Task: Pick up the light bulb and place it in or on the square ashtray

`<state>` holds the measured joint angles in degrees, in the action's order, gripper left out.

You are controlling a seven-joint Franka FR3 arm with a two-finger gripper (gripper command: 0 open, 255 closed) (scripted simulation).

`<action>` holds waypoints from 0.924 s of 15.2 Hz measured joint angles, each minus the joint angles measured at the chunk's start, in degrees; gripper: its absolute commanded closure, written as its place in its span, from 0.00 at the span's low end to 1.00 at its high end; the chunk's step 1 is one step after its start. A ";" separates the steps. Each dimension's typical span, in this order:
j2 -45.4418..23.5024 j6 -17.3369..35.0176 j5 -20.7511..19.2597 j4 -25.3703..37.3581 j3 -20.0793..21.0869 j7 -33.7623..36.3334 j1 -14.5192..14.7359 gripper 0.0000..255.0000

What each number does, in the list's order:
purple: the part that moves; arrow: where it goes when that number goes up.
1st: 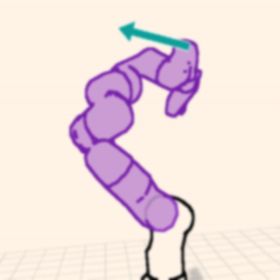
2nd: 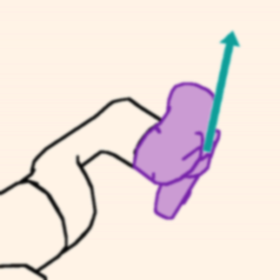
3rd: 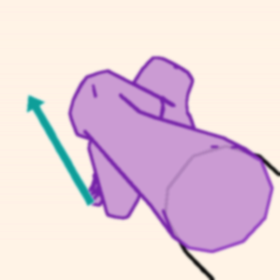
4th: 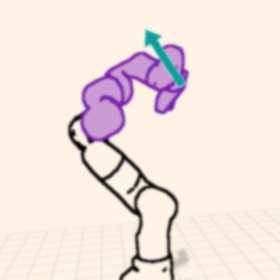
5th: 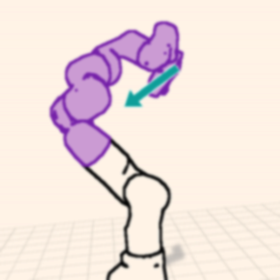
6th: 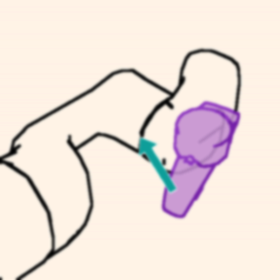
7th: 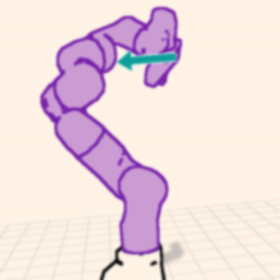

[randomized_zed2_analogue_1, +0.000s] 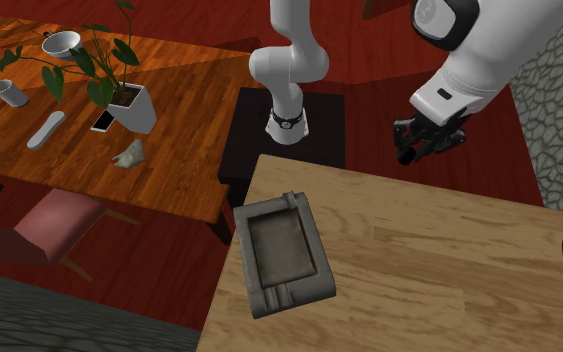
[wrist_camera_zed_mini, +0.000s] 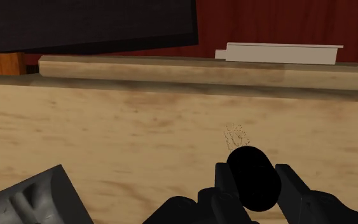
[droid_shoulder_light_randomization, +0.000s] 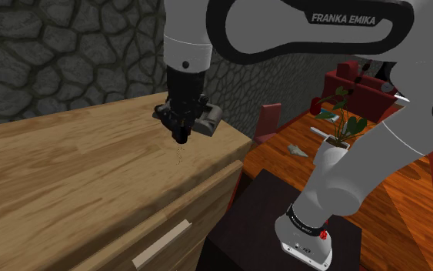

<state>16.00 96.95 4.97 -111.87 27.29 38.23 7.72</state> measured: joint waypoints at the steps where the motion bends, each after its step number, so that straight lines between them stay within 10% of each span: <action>1: -0.23 -0.87 -0.14 1.08 -0.06 -0.03 -0.09 1.00; 14: -2.36 -10.62 -1.19 12.78 -0.43 0.02 -0.68 1.00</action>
<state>13.64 86.33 3.78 -99.09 26.87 38.24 7.04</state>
